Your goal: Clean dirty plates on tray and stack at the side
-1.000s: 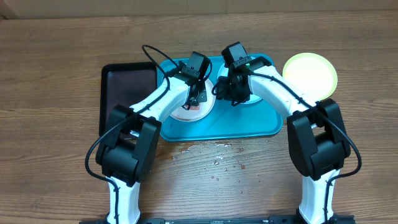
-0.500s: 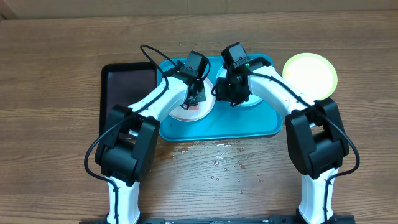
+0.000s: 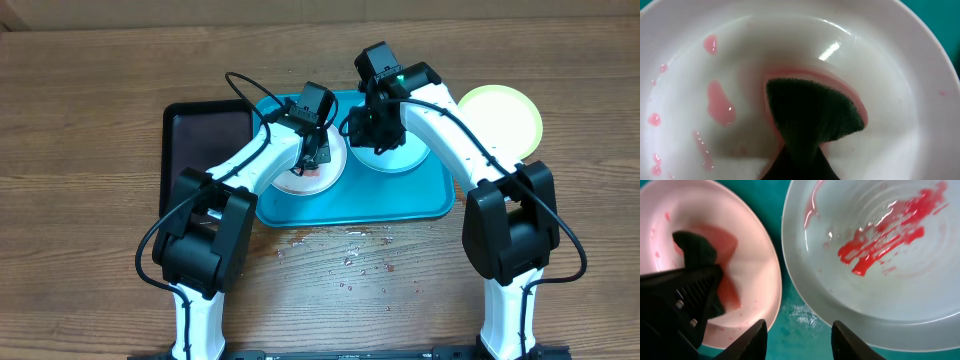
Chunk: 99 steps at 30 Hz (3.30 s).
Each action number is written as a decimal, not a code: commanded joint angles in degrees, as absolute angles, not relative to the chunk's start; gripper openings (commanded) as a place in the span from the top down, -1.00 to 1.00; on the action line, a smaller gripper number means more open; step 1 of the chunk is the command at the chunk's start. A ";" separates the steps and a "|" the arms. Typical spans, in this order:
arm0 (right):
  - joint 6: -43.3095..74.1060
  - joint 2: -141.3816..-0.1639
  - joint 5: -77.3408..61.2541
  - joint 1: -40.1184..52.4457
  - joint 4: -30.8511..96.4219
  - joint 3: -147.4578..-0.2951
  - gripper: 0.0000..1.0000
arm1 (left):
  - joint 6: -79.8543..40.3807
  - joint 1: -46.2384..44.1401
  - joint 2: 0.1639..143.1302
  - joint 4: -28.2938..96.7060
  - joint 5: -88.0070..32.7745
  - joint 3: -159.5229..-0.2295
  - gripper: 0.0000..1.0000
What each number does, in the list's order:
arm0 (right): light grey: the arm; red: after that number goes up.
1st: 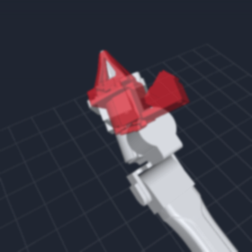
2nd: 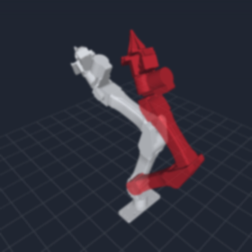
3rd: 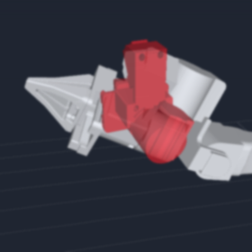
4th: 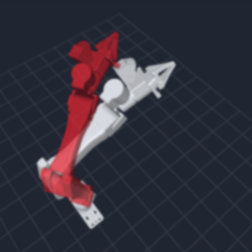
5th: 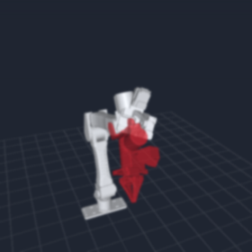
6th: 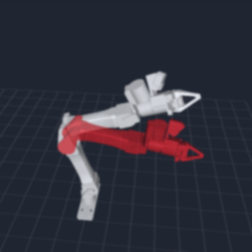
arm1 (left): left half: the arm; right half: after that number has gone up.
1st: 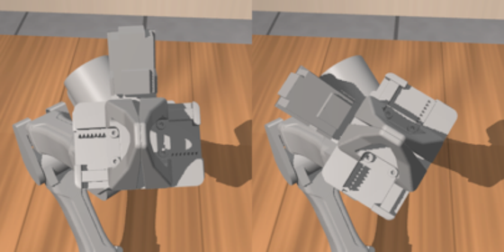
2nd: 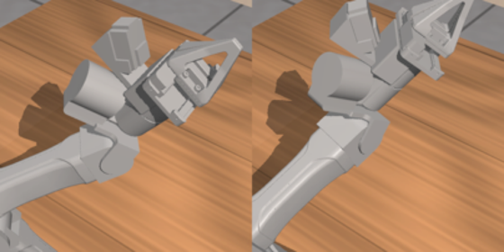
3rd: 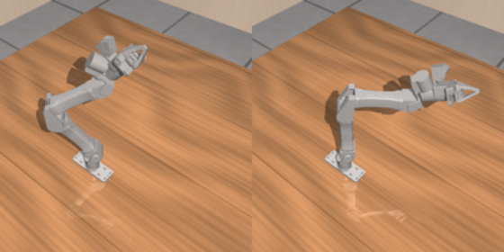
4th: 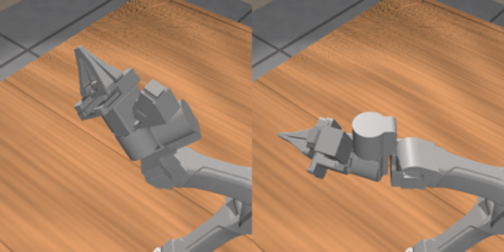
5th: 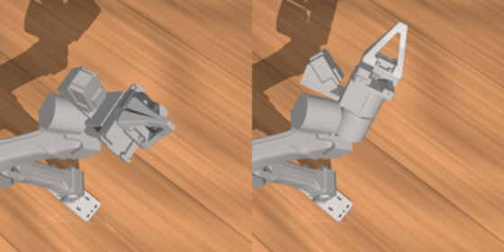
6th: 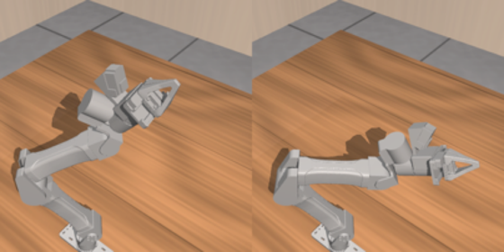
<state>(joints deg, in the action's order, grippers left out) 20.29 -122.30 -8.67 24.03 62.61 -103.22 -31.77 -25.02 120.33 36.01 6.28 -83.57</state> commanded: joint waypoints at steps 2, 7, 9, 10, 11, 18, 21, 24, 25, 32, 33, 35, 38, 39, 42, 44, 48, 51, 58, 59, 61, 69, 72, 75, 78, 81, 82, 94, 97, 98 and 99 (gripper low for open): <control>19.46 -122.50 -11.27 23.94 61.36 -100.44 0.13 | -31.73 -23.99 121.60 36.95 7.49 -82.21 0.92; 19.44 -122.50 -15.00 23.94 58.30 -97.36 0.11 | -31.70 -23.99 121.62 36.77 7.46 -82.21 0.92; 19.44 -122.50 -15.11 24.03 57.19 -96.77 0.11 | -31.70 -23.99 121.60 36.77 7.46 -82.21 0.92; 19.44 -122.50 -15.11 24.05 56.75 -96.49 0.11 | -31.70 -23.99 121.60 36.75 7.46 -82.21 0.92; 19.44 -122.52 -15.14 24.05 56.27 -96.16 0.10 | -31.73 -23.99 121.62 36.77 7.46 -82.21 0.92; 19.46 -123.87 -15.79 24.43 54.11 -94.45 0.10 | -31.73 -23.99 121.62 36.77 7.46 -82.21 0.92; 19.44 -124.75 -16.43 24.43 53.56 -94.43 0.10 | -31.73 -23.99 121.62 36.77 7.44 -82.21 0.92; 19.44 -125.89 -17.56 24.45 52.71 -94.45 0.11 | -31.73 -23.99 121.62 36.80 7.44 -82.21 0.92; 19.44 -126.17 -18.04 24.45 52.71 -94.45 0.12 | -31.73 -24.01 121.62 36.82 7.44 -82.21 0.91; 19.20 -127.28 -17.56 24.43 52.80 -94.70 0.13 | -31.73 -24.01 121.62 36.84 7.42 -82.21 0.92; 19.20 -127.28 -16.47 24.29 53.08 -95.00 0.14 | -31.73 -24.01 121.60 36.84 7.42 -82.21 0.92; 19.20 -127.28 -14.02 24.01 53.71 -95.79 0.14 | -31.73 -24.01 121.60 36.84 7.40 -82.21 0.92; 18.98 -127.09 -11.49 23.31 55.55 -98.06 0.14 | -31.73 -24.01 121.62 36.93 7.40 -82.21 0.92; 18.94 -126.98 -10.63 22.87 56.25 -99.09 0.12 | -31.73 -24.01 121.62 36.97 7.40 -82.21 0.91; 17.52 -126.21 -7.94 21.45 58.63 -102.67 0.01 | -31.73 -24.01 121.60 36.99 7.40 -82.21 0.91; 17.52 -125.45 -6.04 20.21 60.49 -105.41 -0.09 | -31.73 -24.01 121.62 37.01 7.40 -82.21 0.92; 17.06 -123.96 -5.91 17.56 65.23 -110.39 -0.37 | -31.73 -24.01 121.62 37.06 7.40 -82.21 0.92; 16.56 -123.13 -8.19 16.29 69.97 -111.74 -0.74 | -31.73 -24.01 121.62 37.04 7.42 -82.21 0.92; 12.99 -123.11 -14.68 18.00 80.31 -111.55 -0.99 | -31.64 -23.66 121.60 36.97 7.46 -82.21 0.92; 12.99 -123.11 -14.70 18.46 81.69 -111.48 -0.97 | -31.64 -23.49 121.62 36.99 7.46 -82.21 0.92; 11.62 -123.11 -15.38 19.44 83.79 -111.39 -0.88 | -31.46 -23.07 121.62 36.99 7.44 -82.21 0.91; 5.89 -123.11 -18.09 22.26 86.80 -108.97 0.09 | -31.16 -21.82 121.62 36.99 7.42 -82.21 0.92; 5.89 -123.11 -18.13 22.28 83.61 -104.88 0.64 | -30.61 -21.69 121.62 36.88 7.01 -82.21 0.92; 5.89 -123.13 -18.15 22.44 79.24 -100.53 0.90 | -30.20 -21.71 121.60 36.58 6.46 -82.21 0.92; 5.72 -123.13 -18.39 22.63 75.44 -97.69 0.92 | -30.22 -21.71 121.60 36.18 6.09 -82.21 0.92; 5.72 -123.24 -19.62 23.00 72.20 -96.31 0.92 | -30.22 -21.71 121.60 36.12 5.85 -82.21 0.92; 5.72 -123.26 -19.59 23.16 71.07 -95.90 0.92 | -30.22 -21.71 121.60 36.14 5.69 -82.21 0.92; 7.86 -123.46 -13.82 23.24 61.52 -94.11 0.92 | -30.22 -21.76 121.60 36.18 4.38 -82.21 0.92; 8.62 -123.46 -11.81 23.16 58.63 -94.11 0.92 | -30.22 -21.76 121.60 36.34 4.36 -82.21 0.92; 8.80 -123.46 -11.57 23.09 57.63 -94.13 0.92 | -30.22 -21.76 121.60 36.42 4.38 -82.21 0.92; 8.78 -123.46 -11.57 23.05 56.60 -94.13 0.92 | -30.22 -21.76 121.60 36.51 4.36 -82.21 0.92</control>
<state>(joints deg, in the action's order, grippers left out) 7.68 -125.08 -14.31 23.00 57.93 -94.37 -31.18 -22.46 120.31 35.94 4.54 -83.57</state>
